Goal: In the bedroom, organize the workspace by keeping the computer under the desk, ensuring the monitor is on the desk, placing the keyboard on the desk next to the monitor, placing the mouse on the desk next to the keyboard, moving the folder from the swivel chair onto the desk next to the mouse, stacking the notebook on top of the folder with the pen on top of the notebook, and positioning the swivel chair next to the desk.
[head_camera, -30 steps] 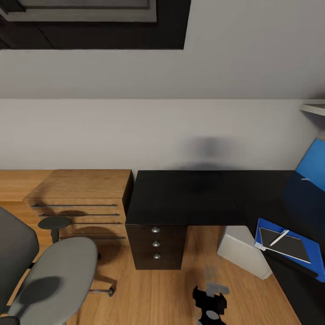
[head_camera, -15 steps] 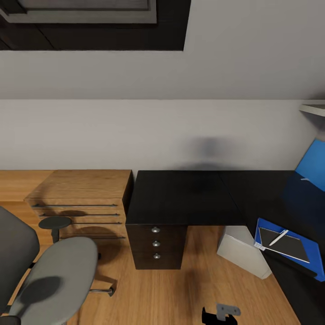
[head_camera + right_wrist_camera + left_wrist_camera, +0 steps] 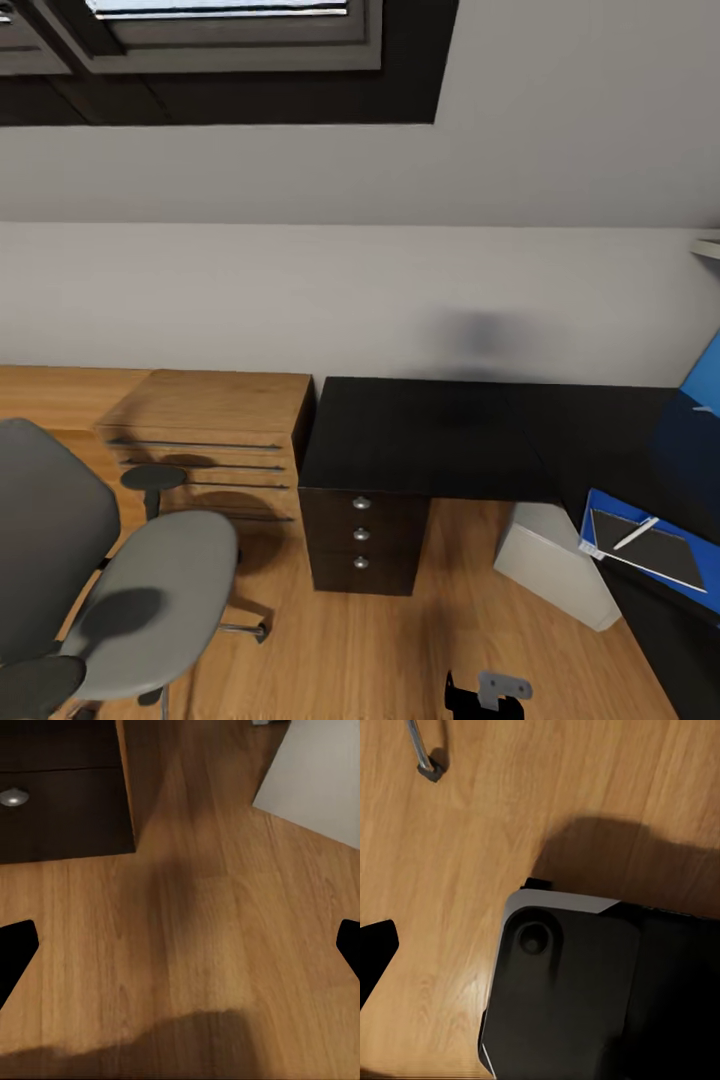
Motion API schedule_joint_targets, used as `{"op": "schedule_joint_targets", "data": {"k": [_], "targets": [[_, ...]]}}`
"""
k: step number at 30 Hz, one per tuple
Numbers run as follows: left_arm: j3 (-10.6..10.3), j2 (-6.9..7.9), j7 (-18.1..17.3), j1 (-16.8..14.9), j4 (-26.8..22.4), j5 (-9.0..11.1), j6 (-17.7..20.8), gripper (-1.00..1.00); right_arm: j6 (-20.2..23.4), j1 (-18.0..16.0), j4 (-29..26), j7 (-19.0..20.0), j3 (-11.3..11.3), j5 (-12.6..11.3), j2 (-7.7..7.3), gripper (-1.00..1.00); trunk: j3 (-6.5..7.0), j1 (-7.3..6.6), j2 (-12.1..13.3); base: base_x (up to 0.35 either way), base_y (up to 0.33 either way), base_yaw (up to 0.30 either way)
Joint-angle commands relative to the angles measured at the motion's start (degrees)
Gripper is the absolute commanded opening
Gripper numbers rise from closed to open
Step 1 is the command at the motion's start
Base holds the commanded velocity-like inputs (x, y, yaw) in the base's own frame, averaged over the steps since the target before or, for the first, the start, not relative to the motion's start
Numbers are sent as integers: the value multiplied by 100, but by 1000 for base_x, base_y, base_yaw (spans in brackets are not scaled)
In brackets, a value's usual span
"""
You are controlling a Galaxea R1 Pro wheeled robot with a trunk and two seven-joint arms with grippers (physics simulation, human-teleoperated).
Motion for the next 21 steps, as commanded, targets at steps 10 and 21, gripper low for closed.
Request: {"op": "schedule_joint_targets", "data": {"k": [10,21], "targets": [[-13,7,44,2,-15,56,26,100,-30,-5,12,-20,49,-55,23,100,65,1,-12,-117,0,169],[-13,8,35,-12,365,53,-193,100,-30,-5,20,-20,52,-50,52,100,149,1,-12,-2,0,169]]}}
